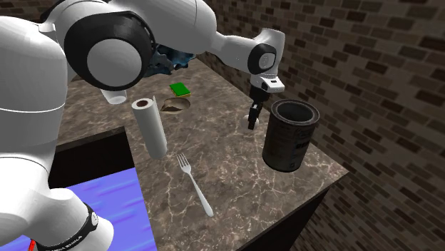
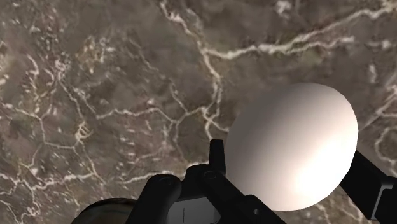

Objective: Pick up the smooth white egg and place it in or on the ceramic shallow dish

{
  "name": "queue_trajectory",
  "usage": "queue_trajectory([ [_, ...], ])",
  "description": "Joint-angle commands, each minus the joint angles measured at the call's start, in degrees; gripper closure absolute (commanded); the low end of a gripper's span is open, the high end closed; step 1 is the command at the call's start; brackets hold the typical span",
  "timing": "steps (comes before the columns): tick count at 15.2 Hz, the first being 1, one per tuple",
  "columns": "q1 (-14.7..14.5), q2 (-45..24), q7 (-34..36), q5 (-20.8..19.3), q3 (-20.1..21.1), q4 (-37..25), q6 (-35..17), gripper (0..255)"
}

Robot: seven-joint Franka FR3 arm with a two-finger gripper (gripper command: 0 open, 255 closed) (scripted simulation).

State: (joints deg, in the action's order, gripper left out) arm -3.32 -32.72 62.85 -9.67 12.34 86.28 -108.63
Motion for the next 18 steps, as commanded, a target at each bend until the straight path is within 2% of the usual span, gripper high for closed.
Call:
queue_trajectory([
  [1, 0.0, 0.0, 0.0, 0.0, 0.0, 0.0, 0.0, 255],
  [7, 0.0, 0.0, 0.0, 0.0, 0.0, 0.0, 0.0, 255],
  [18, 0.0, 2.7, -0.7, 0.7, 0.4, -4.3, 7.0, 255],
])
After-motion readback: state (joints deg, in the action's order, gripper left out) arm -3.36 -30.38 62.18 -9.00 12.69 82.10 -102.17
